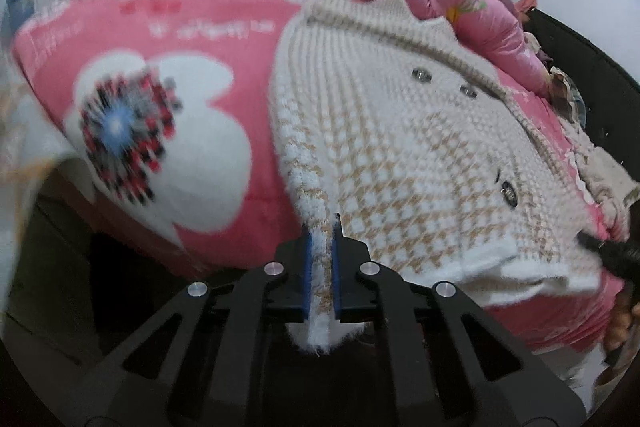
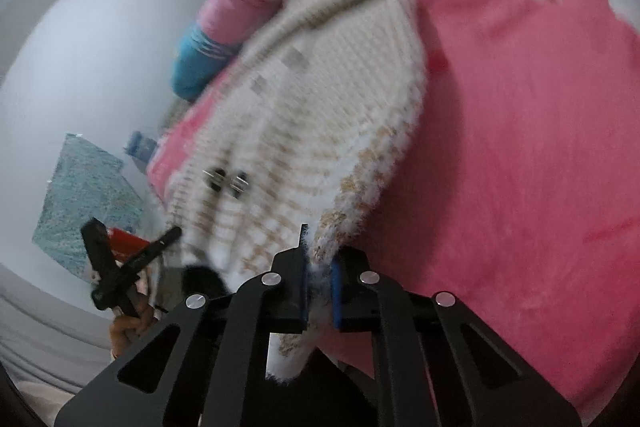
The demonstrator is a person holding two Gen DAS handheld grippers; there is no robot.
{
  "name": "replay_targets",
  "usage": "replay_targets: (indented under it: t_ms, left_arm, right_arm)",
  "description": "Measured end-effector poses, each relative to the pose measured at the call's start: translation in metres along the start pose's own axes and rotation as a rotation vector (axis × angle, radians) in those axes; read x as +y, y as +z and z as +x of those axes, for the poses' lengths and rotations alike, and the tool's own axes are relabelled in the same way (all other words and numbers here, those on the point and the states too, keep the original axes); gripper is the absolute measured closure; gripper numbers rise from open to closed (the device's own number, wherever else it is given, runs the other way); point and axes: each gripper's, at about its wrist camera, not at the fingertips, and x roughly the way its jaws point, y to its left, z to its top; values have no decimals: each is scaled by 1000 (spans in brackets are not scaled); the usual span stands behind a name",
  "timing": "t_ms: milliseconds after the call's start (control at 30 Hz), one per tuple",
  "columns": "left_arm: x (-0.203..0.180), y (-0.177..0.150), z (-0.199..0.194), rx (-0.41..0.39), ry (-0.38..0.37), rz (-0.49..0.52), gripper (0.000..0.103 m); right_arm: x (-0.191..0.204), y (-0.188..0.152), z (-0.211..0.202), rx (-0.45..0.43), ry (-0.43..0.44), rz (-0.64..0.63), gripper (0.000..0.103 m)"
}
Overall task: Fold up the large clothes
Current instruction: 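Lift the held hem off the bed with both tools, then fold the held hem over the coat body toward the collar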
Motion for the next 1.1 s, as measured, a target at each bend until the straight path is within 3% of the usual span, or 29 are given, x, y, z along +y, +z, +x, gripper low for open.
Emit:
replay_targets:
  t_ms: [167,400,633,800,1100]
  left_arm:
    - [-5,14,-38,-84,10,28,97]
    - [-20,8,-69,-104,-4,28,97]
    - [-33,-32,-114,-111,-28,-13,97]
    - [-42,-48,-116,-77,-38,-54,97]
    - [-30,32,-108,-145,-143,-111,96]
  right_arm:
    - [30,21,-42,-113,69,-122,95]
    - [24,17,-73,-157,137,-152,95]
    - [-9,-25,-105,-108,219,-106,95]
    - [-32,-47,-99,-42,265,-50,95]
    - [-38,30,-90,-187,519,94,95]
